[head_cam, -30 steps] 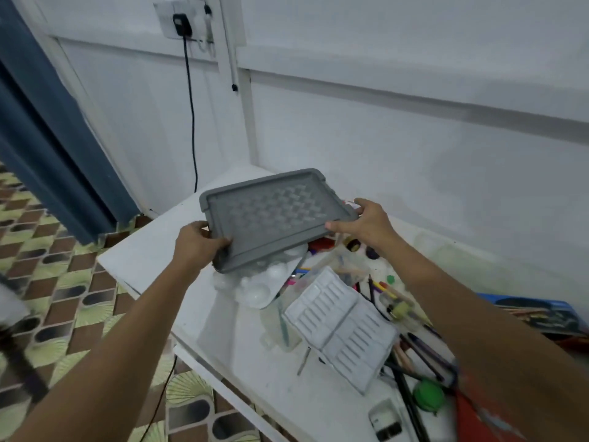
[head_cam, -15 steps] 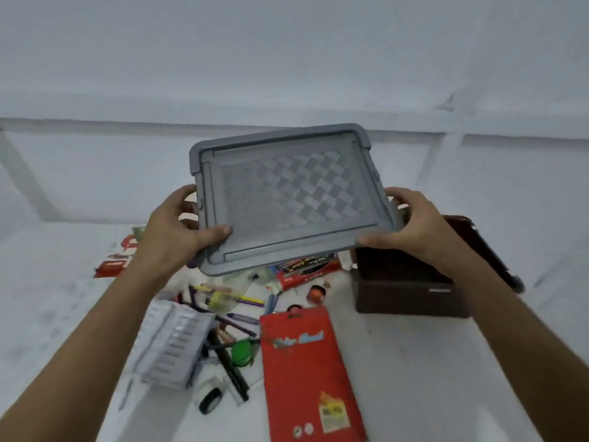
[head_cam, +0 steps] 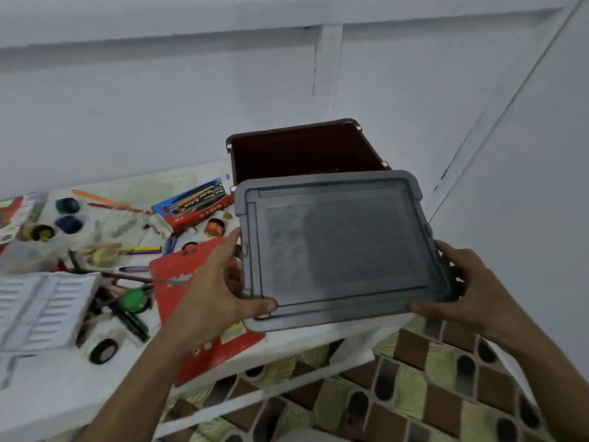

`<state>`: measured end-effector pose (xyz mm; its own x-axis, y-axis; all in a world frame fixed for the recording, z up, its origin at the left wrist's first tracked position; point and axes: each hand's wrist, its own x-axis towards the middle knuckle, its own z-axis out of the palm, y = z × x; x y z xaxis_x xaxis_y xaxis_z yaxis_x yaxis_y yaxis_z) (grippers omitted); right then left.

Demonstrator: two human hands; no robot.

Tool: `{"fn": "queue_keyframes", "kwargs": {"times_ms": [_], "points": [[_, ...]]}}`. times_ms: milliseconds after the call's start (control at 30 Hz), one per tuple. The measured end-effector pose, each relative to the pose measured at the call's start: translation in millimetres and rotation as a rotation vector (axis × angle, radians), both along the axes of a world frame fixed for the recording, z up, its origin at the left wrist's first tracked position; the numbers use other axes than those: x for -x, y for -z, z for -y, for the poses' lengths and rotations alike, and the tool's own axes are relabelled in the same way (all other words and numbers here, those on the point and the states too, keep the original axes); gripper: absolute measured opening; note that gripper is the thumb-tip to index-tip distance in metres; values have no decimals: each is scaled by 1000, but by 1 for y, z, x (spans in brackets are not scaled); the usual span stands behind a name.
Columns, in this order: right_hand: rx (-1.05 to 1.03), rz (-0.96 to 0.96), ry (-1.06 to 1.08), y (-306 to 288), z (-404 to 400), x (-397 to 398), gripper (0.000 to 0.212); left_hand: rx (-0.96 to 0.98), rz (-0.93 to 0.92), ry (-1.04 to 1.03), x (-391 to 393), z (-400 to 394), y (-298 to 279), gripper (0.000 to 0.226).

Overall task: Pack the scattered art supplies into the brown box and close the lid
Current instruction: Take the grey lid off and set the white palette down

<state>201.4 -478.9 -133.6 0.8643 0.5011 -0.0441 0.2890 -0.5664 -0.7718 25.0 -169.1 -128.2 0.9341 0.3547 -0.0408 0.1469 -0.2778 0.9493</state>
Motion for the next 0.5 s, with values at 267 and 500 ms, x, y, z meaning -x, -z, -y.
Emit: {"fn": "queue_keyframes", "kwargs": {"times_ms": [267,500], "points": [[68,-136,-83,42,24,-10,105,62,-90,-85,8,41,25,92],[154,-134,-131,62,18,-36,130,-24,-237,-38,-2,37,44,69]]}}
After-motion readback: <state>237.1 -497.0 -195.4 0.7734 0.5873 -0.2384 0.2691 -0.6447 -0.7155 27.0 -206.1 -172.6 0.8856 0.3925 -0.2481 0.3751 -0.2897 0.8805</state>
